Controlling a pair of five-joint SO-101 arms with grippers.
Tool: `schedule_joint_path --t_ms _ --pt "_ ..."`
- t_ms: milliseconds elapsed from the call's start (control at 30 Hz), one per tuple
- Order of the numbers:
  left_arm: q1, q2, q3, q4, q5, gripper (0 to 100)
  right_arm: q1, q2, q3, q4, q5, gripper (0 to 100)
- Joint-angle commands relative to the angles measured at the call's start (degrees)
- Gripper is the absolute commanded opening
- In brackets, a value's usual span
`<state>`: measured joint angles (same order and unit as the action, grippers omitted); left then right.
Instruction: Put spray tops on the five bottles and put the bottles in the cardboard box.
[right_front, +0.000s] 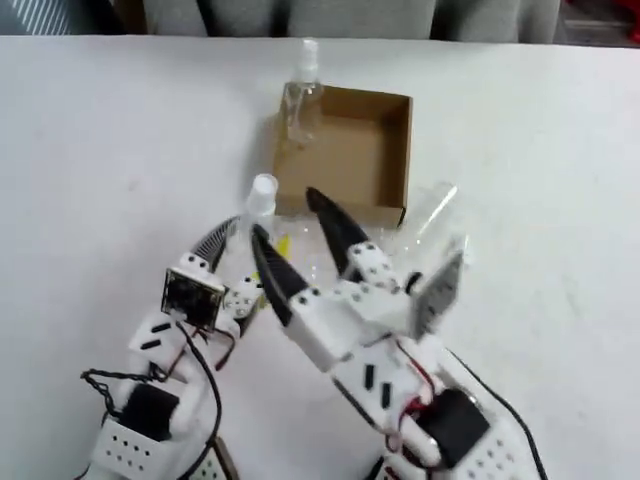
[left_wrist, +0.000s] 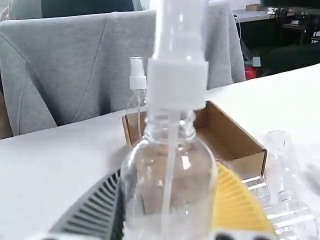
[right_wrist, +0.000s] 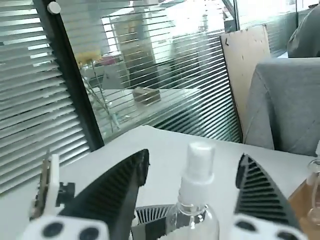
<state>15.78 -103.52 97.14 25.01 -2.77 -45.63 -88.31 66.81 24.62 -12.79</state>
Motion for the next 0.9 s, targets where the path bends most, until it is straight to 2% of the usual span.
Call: schedule_joint_path --t_ms 0,167,233,300,400,567,700,867 --pt "-2.24 -1.01 -1.14 -0.44 1.14 2 4.18 -4.70 -1.32 6.64 -0.62 22.4" --pt "-10.33 -1.01 -2.99 -4.40 13.71 2 10.95 -5.14 3.25 6.73 -4.31 0.4" --pt "-12.97 -1.01 -2.99 -6.77 18.55 2 11.38 -4.79 5.36 6.81 -4.84 4.2" --pt "-13.76 -1.01 -2.73 -8.26 22.15 2 10.95 -4.70 8.18 6.73 -4.84 1.6" --pt "-13.67 -1.01 -2.81 -8.53 25.23 2 6.46 -5.05 12.57 6.81 -4.66 1.7" --pt "-12.79 -0.75 -3.16 -10.20 25.58 2 -3.56 -5.14 18.02 6.64 -4.40 1.7" --pt "-8.04 -0.66 -3.34 -10.90 25.32 2 -7.34 -5.14 22.24 1.98 -4.31 1.7" --pt "-2.24 -0.66 -3.34 -11.34 14.95 2 -7.52 -5.05 28.66 -7.87 -4.31 1.7"
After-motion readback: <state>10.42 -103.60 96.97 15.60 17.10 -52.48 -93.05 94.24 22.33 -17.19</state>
